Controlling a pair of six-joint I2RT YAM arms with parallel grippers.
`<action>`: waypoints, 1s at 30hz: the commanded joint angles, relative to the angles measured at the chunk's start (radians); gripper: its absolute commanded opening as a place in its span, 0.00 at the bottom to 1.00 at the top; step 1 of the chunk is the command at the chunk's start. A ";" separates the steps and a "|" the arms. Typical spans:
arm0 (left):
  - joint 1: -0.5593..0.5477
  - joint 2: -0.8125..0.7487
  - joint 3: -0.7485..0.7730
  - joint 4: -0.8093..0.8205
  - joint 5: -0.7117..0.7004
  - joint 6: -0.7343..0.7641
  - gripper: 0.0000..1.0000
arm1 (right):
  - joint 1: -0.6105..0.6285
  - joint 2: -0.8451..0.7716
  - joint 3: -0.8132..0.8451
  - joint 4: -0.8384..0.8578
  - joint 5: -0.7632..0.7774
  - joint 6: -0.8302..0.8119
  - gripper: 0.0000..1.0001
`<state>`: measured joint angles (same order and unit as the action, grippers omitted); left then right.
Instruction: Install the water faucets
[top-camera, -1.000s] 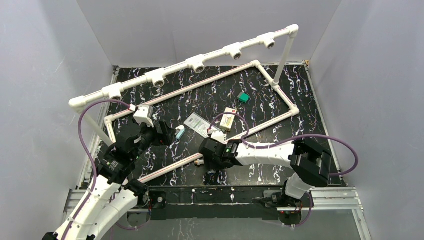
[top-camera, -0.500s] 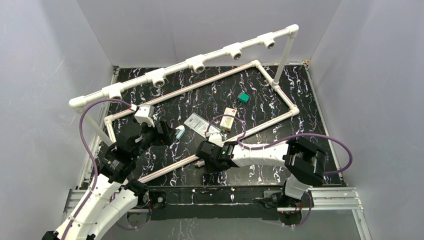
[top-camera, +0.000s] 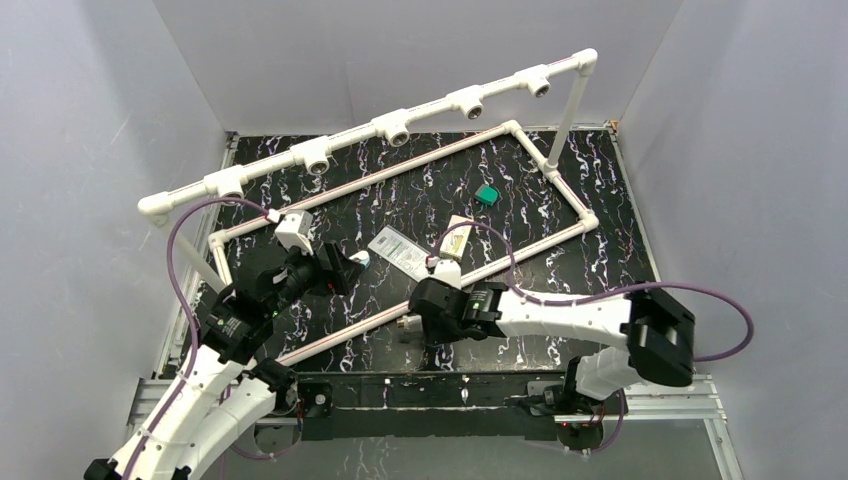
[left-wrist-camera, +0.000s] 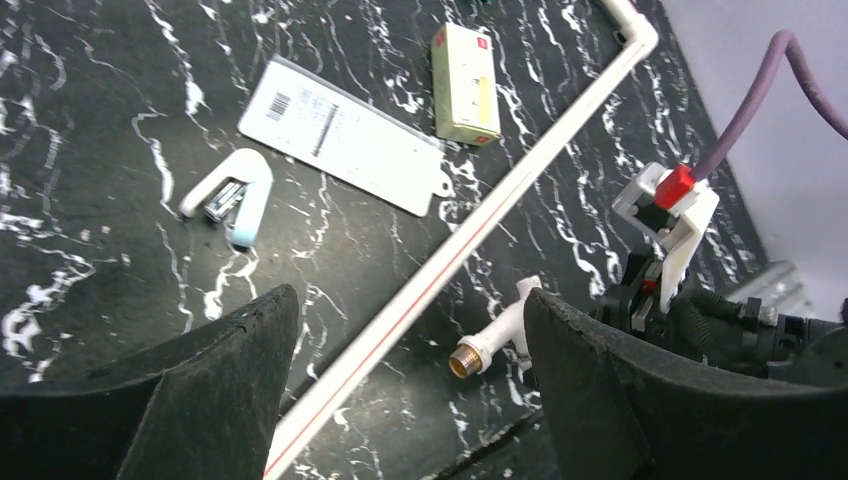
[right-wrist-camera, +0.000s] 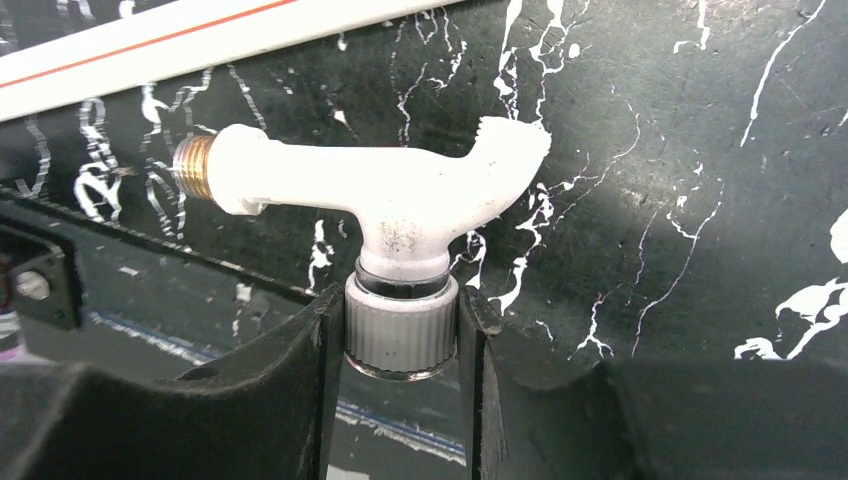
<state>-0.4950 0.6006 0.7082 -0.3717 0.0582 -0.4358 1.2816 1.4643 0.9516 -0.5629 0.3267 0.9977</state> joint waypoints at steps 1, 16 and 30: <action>-0.003 -0.010 -0.005 -0.033 0.119 -0.131 0.80 | 0.005 -0.115 -0.018 -0.020 0.023 0.020 0.01; -0.004 -0.201 -0.194 0.077 0.364 -0.678 0.78 | 0.006 -0.276 0.017 0.095 -0.062 -0.109 0.01; -0.004 -0.155 -0.242 0.116 0.419 -0.746 0.73 | 0.013 -0.215 0.137 0.169 -0.123 -0.149 0.01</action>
<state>-0.4950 0.4160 0.4702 -0.2672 0.4377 -1.1706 1.2861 1.2438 1.0218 -0.4610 0.2195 0.8635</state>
